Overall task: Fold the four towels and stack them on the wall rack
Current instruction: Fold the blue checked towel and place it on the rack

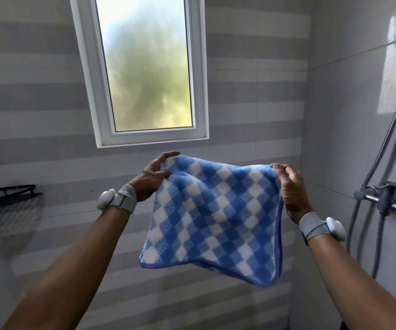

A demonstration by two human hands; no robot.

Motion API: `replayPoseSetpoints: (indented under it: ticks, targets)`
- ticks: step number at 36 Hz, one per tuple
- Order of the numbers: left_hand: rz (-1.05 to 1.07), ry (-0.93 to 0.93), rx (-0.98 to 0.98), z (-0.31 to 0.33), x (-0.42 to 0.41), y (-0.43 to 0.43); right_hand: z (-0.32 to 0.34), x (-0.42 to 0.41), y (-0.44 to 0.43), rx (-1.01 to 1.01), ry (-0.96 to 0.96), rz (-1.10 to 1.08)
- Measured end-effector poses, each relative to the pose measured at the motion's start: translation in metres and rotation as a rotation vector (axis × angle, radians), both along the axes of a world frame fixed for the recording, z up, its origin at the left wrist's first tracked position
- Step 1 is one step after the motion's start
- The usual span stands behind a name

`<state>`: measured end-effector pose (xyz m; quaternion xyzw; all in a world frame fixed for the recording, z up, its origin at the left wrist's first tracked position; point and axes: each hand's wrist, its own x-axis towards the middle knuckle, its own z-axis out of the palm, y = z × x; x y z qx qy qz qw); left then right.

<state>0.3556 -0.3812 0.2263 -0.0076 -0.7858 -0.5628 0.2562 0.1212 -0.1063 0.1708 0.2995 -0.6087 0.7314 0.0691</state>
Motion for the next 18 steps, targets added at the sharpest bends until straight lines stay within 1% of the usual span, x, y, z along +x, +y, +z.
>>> replayPoseSetpoints:
  ticks: [3, 6, 9, 13, 16, 18]
  targets:
    - [-0.016, 0.005, 0.033, -0.004, 0.000, -0.004, 0.004, -0.006, 0.001, -0.018, 0.058, -0.094]
    - [0.029, 0.023, 0.078, -0.007, -0.001, -0.008, 0.007, -0.009, 0.001, 0.012, 0.113, -0.117]
    - [0.130, 0.029, 0.217, -0.008, -0.005, -0.006, 0.008, -0.009, -0.002, 0.045, 0.085, -0.114]
    - [0.225, -0.090, 0.422, -0.011, -0.009, -0.003, 0.006, -0.010, -0.004, 0.106, 0.052, -0.147]
    - [0.260, -0.125, 0.472, -0.016, -0.012, -0.005, 0.002, -0.014, -0.003, 0.131, 0.100, -0.191]
    - [0.353, -0.109, 0.468, -0.019, -0.015, -0.007, 0.002, -0.016, -0.003, 0.140, 0.117, -0.203]
